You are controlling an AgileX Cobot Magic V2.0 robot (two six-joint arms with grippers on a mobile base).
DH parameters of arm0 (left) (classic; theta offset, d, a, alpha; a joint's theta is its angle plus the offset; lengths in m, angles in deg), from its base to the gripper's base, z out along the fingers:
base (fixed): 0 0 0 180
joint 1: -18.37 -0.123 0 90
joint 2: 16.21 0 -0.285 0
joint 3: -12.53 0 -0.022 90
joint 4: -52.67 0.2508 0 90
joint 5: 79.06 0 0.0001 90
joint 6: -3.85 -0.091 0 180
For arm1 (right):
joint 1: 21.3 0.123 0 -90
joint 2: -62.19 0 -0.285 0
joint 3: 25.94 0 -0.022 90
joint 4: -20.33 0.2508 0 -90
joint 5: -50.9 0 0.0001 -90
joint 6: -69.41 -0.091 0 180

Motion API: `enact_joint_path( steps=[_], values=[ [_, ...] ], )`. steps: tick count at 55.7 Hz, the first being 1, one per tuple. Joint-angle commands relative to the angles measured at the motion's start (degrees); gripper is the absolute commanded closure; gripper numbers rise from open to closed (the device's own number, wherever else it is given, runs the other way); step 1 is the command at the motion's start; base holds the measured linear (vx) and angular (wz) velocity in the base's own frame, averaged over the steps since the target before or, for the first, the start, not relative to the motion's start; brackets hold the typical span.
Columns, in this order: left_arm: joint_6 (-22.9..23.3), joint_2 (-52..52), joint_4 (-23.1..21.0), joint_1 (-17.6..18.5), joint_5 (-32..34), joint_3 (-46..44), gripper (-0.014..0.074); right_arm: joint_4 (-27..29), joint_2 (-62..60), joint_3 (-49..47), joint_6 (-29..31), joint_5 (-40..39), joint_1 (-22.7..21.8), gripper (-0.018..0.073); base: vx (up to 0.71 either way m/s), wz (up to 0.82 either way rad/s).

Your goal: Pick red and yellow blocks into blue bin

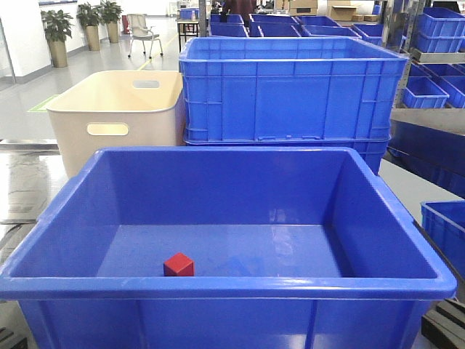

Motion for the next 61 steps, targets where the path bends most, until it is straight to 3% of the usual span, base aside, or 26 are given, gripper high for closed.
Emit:
enact_joint_path(
  steps=[1, 5, 10, 24, 32, 38, 61],
  values=[
    [0.5, -0.2, -0.3, 0.4, 3.1, -1.2, 0.0594, -0.3, 0.0, -1.7, 0.1, -5.2, -0.1, 0.0569, 0.00, 0.00],
    [0.5, -0.8, 2.9, 0.4, 3.1, -0.5, 0.0594, -0.3, 0.0, -1.7, 0.1, -5.2, -0.1, 0.0569, 0.00, 0.00],
    [1.3, -3.6, 10.3, 0.4, 4.7, 1.3, 0.0594, -0.3, 0.0, -1.7, 0.1, -5.2, -0.1, 0.0569, 0.00, 0.00],
    [12.8, -19.1, 28.6, -4.0, 10.7, 13.8, 0.0594, -0.3, 0.0, -1.7, 0.1, -5.2, -0.1, 0.0569, 0.00, 0.00],
    [14.1, -28.1, 29.3, -6.0, 16.9, 24.7, 0.0594, -0.3, 0.0, -1.7, 0.1, -5.2, -0.1, 0.0569, 0.00, 0.00],
    [13.4, -33.1, 29.8, -7.3, 7.8, 24.0, 0.0594, -0.3, 0.0, -1.7, 0.1, -5.3, -0.1, 0.0569, 0.00, 0.00],
    [13.5, -34.7, 29.8, -7.6, 6.3, 24.2, 0.0594, -0.3, -0.1, -1.7, 0.1, -5.4, -0.1, 0.0569, 0.00, 0.00]
  ],
)
